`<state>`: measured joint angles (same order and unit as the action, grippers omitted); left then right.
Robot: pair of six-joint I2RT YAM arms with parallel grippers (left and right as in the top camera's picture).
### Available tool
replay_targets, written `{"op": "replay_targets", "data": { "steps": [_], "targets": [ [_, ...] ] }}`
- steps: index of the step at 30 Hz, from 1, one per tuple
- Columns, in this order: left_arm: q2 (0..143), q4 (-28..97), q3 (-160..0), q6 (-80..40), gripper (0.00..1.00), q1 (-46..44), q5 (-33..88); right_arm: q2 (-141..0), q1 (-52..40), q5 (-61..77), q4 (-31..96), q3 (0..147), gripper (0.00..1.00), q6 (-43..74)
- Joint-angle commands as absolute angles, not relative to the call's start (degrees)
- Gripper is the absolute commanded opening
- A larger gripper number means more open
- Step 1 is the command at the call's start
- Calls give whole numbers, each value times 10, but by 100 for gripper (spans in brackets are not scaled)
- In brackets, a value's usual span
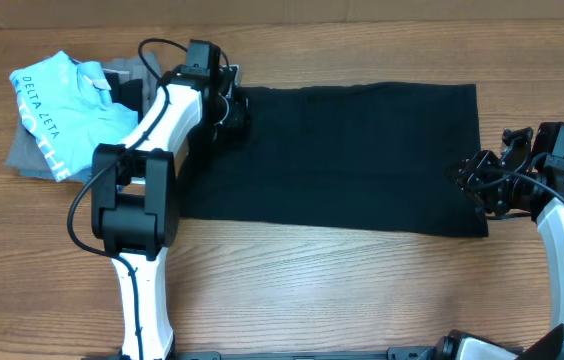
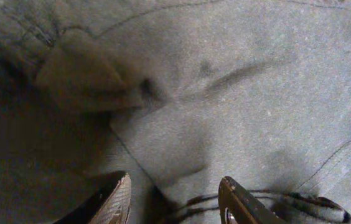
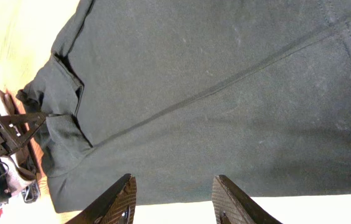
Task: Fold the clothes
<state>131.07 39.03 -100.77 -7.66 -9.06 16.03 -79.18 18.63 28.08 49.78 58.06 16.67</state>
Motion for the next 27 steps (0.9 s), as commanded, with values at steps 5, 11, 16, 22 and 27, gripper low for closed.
{"op": "replay_targets", "data": {
  "steps": [5,11,16,22,27],
  "targets": [
    [1335,365,-1005,-102,47,-98,167,-785,183,279,497,592,44,165],
    [1338,331,-1006,-104,18,-105,178,-785,183,278,498,592,43,164],
    [1329,328,-1014,-105,4,-104,181,-785,183,278,498,592,43,164],
    [1291,326,-1022,-105,4,-98,181,-785,183,253,475,592,43,180],
    [1243,312,-1023,-108,4,-84,181,-788,183,218,403,592,42,229]
  ]
}}
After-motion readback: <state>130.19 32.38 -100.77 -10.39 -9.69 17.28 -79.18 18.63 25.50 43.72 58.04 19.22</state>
